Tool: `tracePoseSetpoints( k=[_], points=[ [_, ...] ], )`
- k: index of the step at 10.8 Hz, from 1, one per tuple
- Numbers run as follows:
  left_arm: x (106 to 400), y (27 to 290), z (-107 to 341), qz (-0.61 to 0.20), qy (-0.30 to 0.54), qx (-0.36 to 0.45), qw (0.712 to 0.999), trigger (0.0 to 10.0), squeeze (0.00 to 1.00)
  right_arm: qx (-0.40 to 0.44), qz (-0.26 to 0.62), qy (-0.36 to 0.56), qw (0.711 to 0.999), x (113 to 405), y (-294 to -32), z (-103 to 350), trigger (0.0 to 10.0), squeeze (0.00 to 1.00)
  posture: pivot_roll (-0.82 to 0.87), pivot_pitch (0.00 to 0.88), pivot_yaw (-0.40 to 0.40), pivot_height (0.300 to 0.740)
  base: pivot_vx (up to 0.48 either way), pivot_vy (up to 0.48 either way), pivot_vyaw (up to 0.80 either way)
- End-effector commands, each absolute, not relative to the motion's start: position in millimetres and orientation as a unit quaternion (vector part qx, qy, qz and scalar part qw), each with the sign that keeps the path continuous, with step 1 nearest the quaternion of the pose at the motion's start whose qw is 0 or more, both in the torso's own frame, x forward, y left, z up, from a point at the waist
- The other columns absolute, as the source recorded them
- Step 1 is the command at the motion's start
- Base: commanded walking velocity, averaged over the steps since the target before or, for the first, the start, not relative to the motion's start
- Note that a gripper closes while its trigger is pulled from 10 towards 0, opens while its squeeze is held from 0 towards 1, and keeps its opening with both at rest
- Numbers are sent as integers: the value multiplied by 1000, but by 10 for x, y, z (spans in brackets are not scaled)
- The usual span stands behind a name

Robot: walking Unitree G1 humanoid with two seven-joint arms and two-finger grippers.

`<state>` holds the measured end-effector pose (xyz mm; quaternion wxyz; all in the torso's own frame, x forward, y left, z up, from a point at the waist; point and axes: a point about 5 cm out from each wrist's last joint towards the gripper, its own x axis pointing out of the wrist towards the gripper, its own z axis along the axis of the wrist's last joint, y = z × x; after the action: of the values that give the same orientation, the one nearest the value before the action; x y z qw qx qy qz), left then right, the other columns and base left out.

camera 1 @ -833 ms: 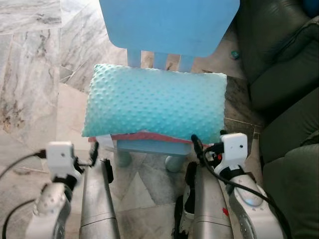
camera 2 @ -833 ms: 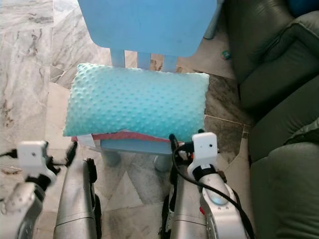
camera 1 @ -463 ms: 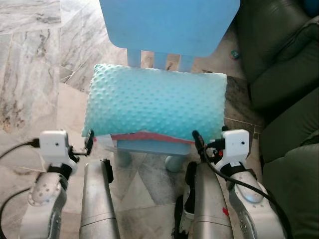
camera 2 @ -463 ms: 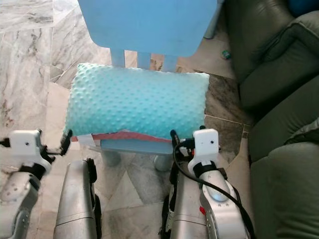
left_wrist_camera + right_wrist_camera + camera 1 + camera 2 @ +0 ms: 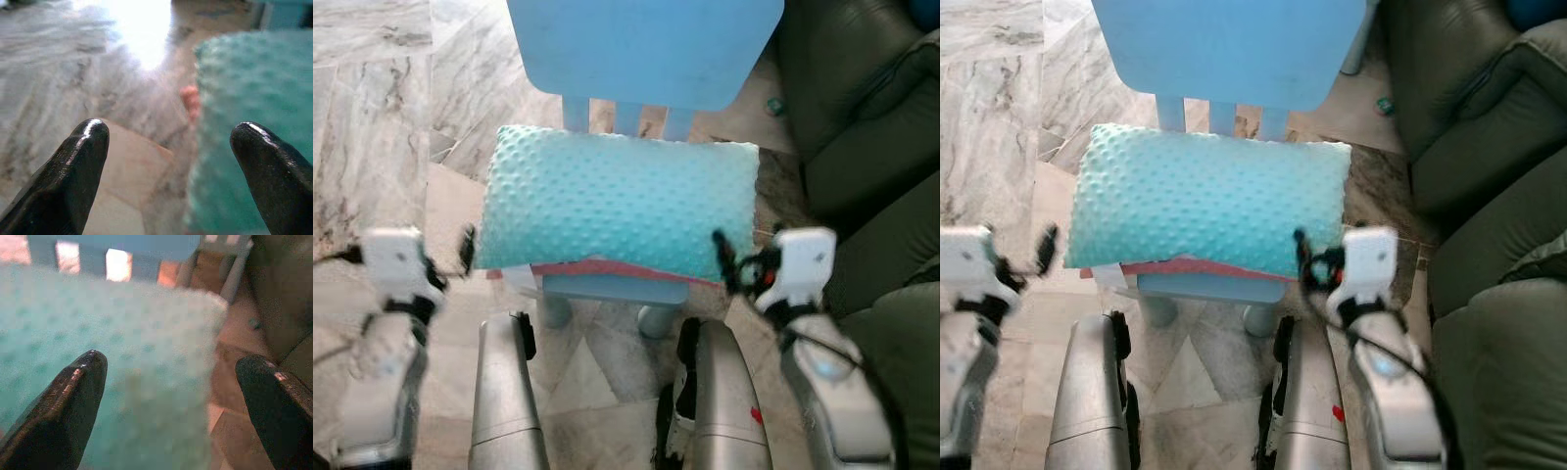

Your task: Move the pillow to the sofa

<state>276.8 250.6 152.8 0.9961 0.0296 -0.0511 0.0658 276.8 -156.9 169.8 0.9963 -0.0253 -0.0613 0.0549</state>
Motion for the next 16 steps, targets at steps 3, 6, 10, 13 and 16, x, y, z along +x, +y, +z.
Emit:
tracePoseSetpoints(
  k=[3, 6, 10, 13, 16],
  points=[
    [2777, 2579, 1568, 74, -64, 35, 995, 10000, 1000, -32, 43, -84, 995, 2816, -1635, 1859, 10000, 1000, -27, 381, -77, 512, 0, 0, 0],
    [2828, 2574, 1551, 79, -56, 35, 995, 10000, 1000, -34, 45, -80, 995, 2834, -1648, 1856, 10000, 1000, -26, 379, -79, 512, 0, 0, 0],
    [3099, 2529, 1563, 96, -52, -33, 993, 10000, 0, -9, 47, -49, 998, 2941, -1687, 1777, 10000, 0, -21, 379, -82, 512, 0, 0, 0],
    [3311, 2496, 1608, 95, -48, -61, 993, 10000, 0, -2, 43, -39, 998, 3025, -1771, 1786, 10000, 0, -33, 378, -85, 512, 0, 0, 0],
    [3454, 2498, 1677, 80, -50, -112, 989, 10000, 0, -21, 25, -45, 998, 3080, -1985, 1886, 10000, 0, -51, 388, -85, 512, 0, 0, 0]
  ],
)
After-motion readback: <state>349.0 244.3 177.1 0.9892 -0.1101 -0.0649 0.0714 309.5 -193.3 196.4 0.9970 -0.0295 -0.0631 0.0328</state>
